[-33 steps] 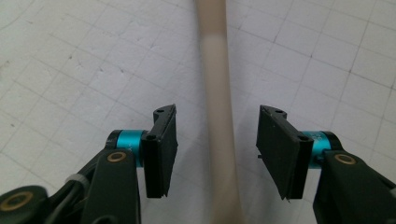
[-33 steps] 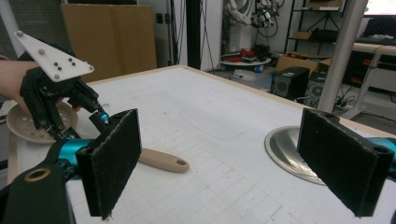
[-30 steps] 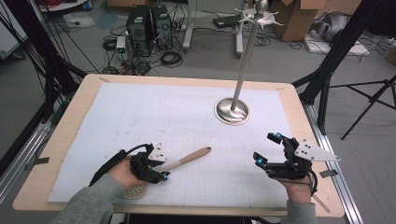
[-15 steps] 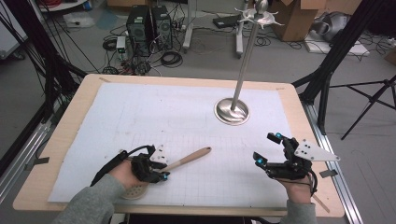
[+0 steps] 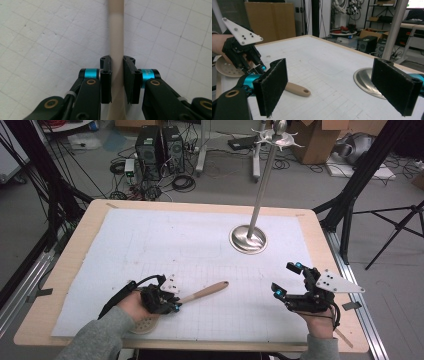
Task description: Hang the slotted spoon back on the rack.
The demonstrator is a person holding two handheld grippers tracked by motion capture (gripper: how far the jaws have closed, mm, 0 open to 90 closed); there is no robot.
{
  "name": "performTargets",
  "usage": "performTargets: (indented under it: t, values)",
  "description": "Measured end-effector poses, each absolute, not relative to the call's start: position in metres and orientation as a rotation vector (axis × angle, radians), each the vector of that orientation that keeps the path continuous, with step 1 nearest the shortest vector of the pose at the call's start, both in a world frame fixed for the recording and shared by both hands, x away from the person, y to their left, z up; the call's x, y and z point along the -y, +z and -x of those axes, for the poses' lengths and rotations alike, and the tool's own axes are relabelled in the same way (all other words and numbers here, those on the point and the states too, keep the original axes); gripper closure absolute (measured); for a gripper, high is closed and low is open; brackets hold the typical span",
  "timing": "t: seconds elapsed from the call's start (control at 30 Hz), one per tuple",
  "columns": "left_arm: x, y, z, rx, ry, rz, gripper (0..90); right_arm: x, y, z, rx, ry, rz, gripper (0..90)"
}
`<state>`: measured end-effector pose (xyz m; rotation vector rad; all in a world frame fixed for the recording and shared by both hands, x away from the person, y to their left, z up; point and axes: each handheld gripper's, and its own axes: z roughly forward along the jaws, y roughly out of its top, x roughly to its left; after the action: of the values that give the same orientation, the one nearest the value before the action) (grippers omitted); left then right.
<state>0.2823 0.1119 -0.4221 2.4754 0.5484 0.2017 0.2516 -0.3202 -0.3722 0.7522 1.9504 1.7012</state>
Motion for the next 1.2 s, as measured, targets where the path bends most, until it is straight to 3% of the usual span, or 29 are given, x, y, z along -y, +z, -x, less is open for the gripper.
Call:
performTargets:
  t: [1.2]
  values:
    - [-0.129, -0.381, -0.293, -0.642, 0.208, -2.318, 77.8, 0.326, -0.375, -0.250, -1.941, 1.693, -0.766, 13.0]
